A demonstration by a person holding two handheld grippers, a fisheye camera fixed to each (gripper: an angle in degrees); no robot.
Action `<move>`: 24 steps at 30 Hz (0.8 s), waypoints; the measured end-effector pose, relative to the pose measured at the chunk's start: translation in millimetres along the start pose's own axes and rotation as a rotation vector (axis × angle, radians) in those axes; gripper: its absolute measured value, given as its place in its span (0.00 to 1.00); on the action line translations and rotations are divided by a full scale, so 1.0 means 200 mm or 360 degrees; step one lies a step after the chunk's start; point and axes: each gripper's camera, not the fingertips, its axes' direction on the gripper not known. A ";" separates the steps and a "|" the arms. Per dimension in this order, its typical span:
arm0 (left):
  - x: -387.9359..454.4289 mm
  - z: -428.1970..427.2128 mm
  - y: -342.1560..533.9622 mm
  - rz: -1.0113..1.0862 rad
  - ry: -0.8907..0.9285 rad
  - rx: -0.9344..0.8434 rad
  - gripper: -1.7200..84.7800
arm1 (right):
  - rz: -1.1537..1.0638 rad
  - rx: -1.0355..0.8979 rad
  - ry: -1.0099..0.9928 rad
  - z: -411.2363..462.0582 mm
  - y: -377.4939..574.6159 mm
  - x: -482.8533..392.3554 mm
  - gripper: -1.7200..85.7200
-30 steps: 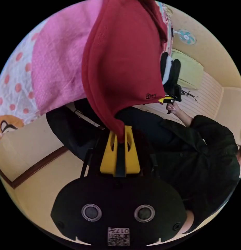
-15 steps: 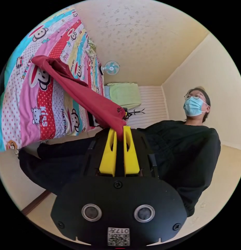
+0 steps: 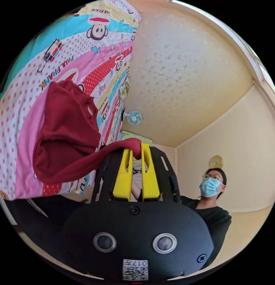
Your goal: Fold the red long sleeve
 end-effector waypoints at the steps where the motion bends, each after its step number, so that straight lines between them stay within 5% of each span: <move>1: -0.01 0.03 -0.16 0.0047 -0.0054 0.0142 0.11 | 0.0041 -0.0016 0.0115 0.09 -0.15 0.02 0.08; 5: -0.06 0.04 -0.42 0.0067 -0.0277 0.0502 0.16 | 0.0090 0.0116 0.0618 0.24 -0.35 0.00 0.11; 13: -0.32 0.28 -0.11 -0.0041 -0.1279 0.0210 0.22 | -0.0430 -0.0256 0.1331 0.81 -0.06 -0.03 0.11; 19: -0.69 0.34 0.10 -0.0380 -0.1144 0.0240 0.24 | -0.0420 -0.0731 0.2005 1.19 -0.06 0.15 0.06; 21: -0.74 0.36 0.10 -0.0417 -0.1098 0.0264 0.21 | -0.0454 -0.0604 0.2227 1.28 -0.06 0.02 0.06; 24: -0.85 0.39 0.08 -0.0551 -0.1071 0.0252 0.16 | -0.0654 -0.0388 0.2020 1.41 0.01 -0.19 0.04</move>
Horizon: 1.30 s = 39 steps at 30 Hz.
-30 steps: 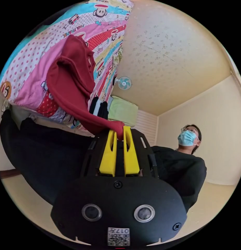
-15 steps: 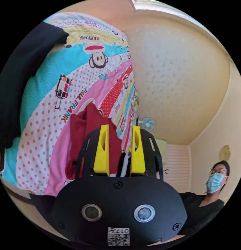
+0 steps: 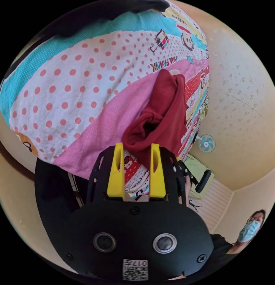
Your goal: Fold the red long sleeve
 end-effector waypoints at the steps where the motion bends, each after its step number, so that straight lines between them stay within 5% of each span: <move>1: -0.02 0.01 0.00 -0.0043 0.0050 0.0017 0.14 | -0.0064 0.0087 -0.0139 0.00 0.00 -0.07 0.04; 6: 0.10 -0.02 0.11 0.0103 0.0187 0.0107 0.09 | -0.0363 -0.0072 -0.0181 0.40 0.02 -0.23 0.03; 10: 0.49 0.06 0.30 0.0599 0.0109 -0.0032 0.08 | -0.0387 -0.0238 -0.0290 0.25 -0.02 -0.09 0.03; 13: 0.84 0.28 0.51 0.1057 -0.0074 -0.0243 0.08 | -0.0073 0.0146 -0.0573 0.01 0.21 0.26 0.03; 18: 1.08 0.82 0.83 0.1466 -0.0229 -0.0611 0.08 | 0.0581 0.0169 -0.0772 0.03 0.71 0.85 0.03; 23: 0.99 1.23 1.00 0.1408 -0.0169 -0.0956 0.14 | 0.0926 0.0081 -0.1076 0.15 1.10 1.19 0.06; 26: 0.93 1.08 1.01 0.1368 -0.0015 -0.0755 0.17 | 0.0994 0.0089 -0.1345 0.18 1.24 1.28 0.12; 31: 0.62 0.87 0.77 0.1018 -0.0347 -0.0377 0.25 | 0.1207 0.0218 -0.1985 0.36 1.35 1.33 0.21; 37: 0.17 1.21 0.60 0.0672 -0.0427 -0.0685 0.25 | 0.1549 0.0301 -0.2424 0.57 1.35 1.23 0.28; 39: 0.15 1.23 0.62 0.0583 -0.0499 -0.0570 0.22 | 0.1578 0.0309 -0.2394 0.59 1.34 1.22 0.30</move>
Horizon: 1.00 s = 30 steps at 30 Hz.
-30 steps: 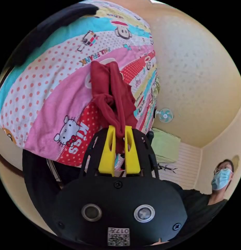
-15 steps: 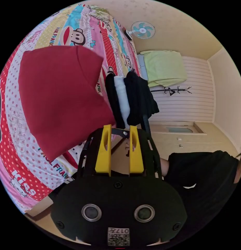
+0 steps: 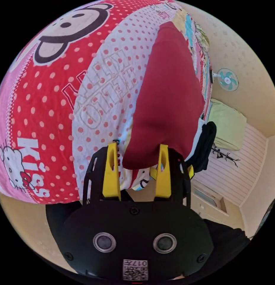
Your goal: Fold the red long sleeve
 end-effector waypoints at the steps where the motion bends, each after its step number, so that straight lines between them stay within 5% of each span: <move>1: 0.01 0.01 0.02 -0.0023 0.0055 0.0007 0.17 | -0.0009 0.0031 -0.0002 0.01 -0.01 0.00 0.30; 6: 0.15 -0.05 0.19 0.0146 0.0446 -0.0055 0.10 | 0.0032 0.0179 -0.0029 0.03 -0.03 -0.05 0.30; 9: 0.31 -0.22 0.32 0.0328 0.0528 -0.0089 0.09 | -0.0092 0.0251 -0.0341 0.01 0.04 -0.18 0.19; 15: 0.35 -0.82 0.57 0.0552 0.0611 -0.0005 0.09 | -0.0520 -0.0153 0.0194 0.34 0.42 -0.75 0.13; 23: 0.03 -1.98 0.94 0.0643 0.0600 0.0482 0.10 | -0.0799 -0.0763 0.0202 1.37 0.85 -1.04 0.13; 30: -0.35 -2.45 1.12 0.0590 0.0418 0.0837 0.10 | -0.0942 -0.1007 0.0126 2.11 1.16 -0.76 0.12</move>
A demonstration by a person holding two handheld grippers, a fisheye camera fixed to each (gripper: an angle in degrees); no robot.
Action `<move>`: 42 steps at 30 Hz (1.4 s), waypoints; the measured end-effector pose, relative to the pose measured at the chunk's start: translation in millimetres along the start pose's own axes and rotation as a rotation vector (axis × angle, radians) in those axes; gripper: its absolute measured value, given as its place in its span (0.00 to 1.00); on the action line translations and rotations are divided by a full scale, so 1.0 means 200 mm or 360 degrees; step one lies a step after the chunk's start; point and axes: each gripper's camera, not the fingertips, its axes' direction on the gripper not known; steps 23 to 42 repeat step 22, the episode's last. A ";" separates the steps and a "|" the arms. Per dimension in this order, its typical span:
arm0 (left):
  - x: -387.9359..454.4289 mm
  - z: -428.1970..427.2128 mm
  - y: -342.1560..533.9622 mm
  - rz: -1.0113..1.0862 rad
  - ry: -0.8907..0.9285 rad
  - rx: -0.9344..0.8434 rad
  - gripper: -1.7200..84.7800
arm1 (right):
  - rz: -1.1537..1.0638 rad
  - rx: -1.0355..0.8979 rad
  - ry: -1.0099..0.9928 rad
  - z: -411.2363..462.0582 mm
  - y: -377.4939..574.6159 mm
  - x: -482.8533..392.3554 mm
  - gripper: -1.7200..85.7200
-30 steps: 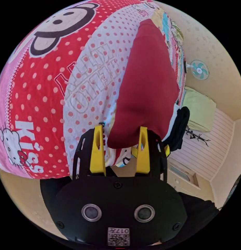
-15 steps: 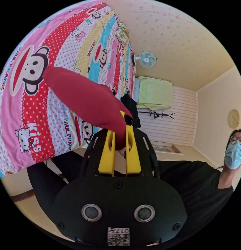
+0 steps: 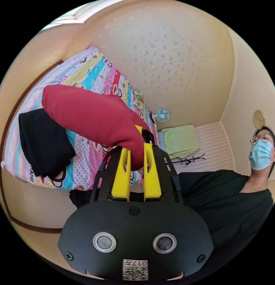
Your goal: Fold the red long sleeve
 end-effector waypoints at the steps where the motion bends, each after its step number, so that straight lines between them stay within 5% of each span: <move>1: -0.10 -0.02 0.02 -0.0027 -0.0113 0.0023 0.11 | 0.0053 -0.0051 0.0066 0.10 0.01 0.13 0.10; 3: -0.35 0.01 0.10 -0.0220 -0.0384 0.0011 0.14 | 0.0246 -0.0263 0.0228 0.23 0.05 0.39 0.07; 4: -0.59 0.05 0.20 -0.0580 -0.0498 -0.0038 0.15 | 0.0441 -0.0450 0.0449 0.28 0.10 0.56 0.06; 7: -1.01 0.09 0.60 -0.1320 -0.0301 -0.0120 0.14 | 0.0618 -0.0577 0.0772 0.17 0.31 0.67 0.09; 10: -1.04 0.08 0.83 -0.1458 -0.0187 -0.0023 0.09 | 0.0506 -0.0663 0.1001 -0.05 0.53 0.55 0.09; 15: -0.86 0.32 0.61 -0.1125 -0.0397 -0.0487 0.03 | 0.0546 -0.0511 0.1534 -0.54 0.90 0.24 0.04; 22: 0.05 1.33 -0.06 0.0429 -0.0681 -0.1606 0.03 | 0.0466 0.0479 0.1931 -1.05 1.49 -0.46 0.03; 42: 0.05 1.33 -0.06 0.0429 -0.0681 -0.1606 0.03 | 0.0466 0.0479 0.1931 -1.05 1.49 -0.46 0.03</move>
